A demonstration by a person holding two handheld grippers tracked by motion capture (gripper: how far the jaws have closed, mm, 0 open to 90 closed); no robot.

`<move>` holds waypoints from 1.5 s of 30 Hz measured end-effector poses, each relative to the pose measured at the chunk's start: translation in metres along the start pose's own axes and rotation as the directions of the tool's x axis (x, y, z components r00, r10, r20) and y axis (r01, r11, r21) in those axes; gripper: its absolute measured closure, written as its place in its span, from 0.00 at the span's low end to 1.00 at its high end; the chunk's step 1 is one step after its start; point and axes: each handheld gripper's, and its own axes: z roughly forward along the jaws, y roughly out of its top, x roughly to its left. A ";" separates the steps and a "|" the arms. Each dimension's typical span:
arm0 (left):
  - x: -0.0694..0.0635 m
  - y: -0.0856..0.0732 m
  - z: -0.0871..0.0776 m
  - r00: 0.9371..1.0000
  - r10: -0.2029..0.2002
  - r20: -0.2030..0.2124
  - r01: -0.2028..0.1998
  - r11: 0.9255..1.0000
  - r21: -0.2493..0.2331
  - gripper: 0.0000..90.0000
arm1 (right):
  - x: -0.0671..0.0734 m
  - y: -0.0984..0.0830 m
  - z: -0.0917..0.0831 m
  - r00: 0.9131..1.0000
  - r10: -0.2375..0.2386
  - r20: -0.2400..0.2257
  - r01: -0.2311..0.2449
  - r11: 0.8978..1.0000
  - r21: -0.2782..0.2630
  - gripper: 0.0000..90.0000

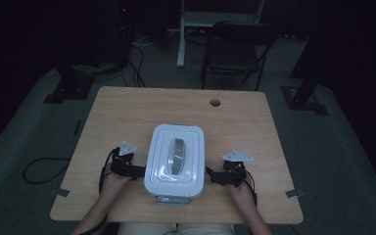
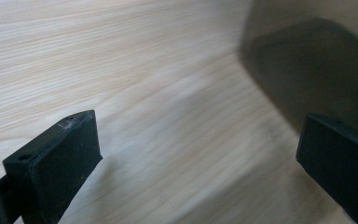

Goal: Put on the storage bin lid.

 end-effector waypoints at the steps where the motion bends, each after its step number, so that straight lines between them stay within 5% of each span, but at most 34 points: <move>1: 0.003 -0.001 -0.002 1.000 -0.011 -0.003 0.011 1.000 -0.006 0.00 | -0.003 -0.002 -0.002 1.000 0.006 0.005 -0.006 1.000 -0.003 0.14; 17: 0.044 -0.028 -0.040 0.989 -0.094 -0.113 0.091 0.995 -0.034 0.00 | -0.036 -0.023 -0.035 0.989 0.077 0.123 -0.075 0.997 -0.023 0.14; 25: 0.063 -0.045 -0.060 0.972 -0.137 -0.194 0.133 0.991 -0.032 0.00 | -0.050 -0.036 -0.048 0.977 0.107 0.185 -0.102 0.994 -0.037 0.14; 29: 0.070 -0.055 -0.072 0.958 -0.167 -0.232 0.164 0.986 -0.032 0.00 | -0.059 -0.045 -0.056 0.956 0.134 0.262 -0.129 0.991 -0.036 0.14; 32: 0.071 -0.060 -0.078 0.945 -0.175 -0.278 0.171 0.985 -0.037 0.01 | -0.066 -0.051 -0.063 0.928 0.173 0.330 -0.168 0.985 -0.044 0.14; 33: 0.071 -0.060 -0.078 0.945 -0.175 -0.278 0.171 0.985 -0.037 0.01 | -0.066 -0.051 -0.063 0.928 0.173 0.330 -0.168 0.985 -0.044 0.14; 34: 0.071 -0.062 -0.080 0.939 -0.177 -0.296 0.171 0.984 -0.045 0.01 | -0.072 -0.054 -0.066 0.911 0.207 0.356 -0.200 0.978 -0.057 0.14; 36: 0.070 -0.066 -0.083 0.918 -0.194 -0.345 0.183 0.981 -0.065 0.01 | -0.077 -0.056 -0.068 0.897 0.232 0.376 -0.228 0.972 -0.056 0.14; 39: 0.070 -0.068 -0.083 0.901 -0.202 -0.385 0.187 0.979 -0.076 0.01 | -0.082 -0.059 -0.068 0.871 0.253 0.421 -0.252 0.966 -0.059 0.14; 40: 0.070 -0.068 -0.083 0.901 -0.202 -0.385 0.187 0.979 -0.076 0.01 | -0.083 -0.059 -0.068 0.863 0.258 0.433 -0.258 0.964 -0.060 0.14; 41: 0.071 -0.069 -0.084 0.893 -0.231 -0.385 0.213 0.973 -0.089 0.01 | -0.084 -0.059 -0.068 0.854 0.257 0.452 -0.258 0.964 -0.059 0.14; 45: 0.073 -0.071 -0.086 0.871 -0.258 -0.419 0.233 0.966 -0.111 0.01 | -0.094 -0.062 -0.072 0.827 0.288 0.482 -0.302 0.952 -0.050 0.14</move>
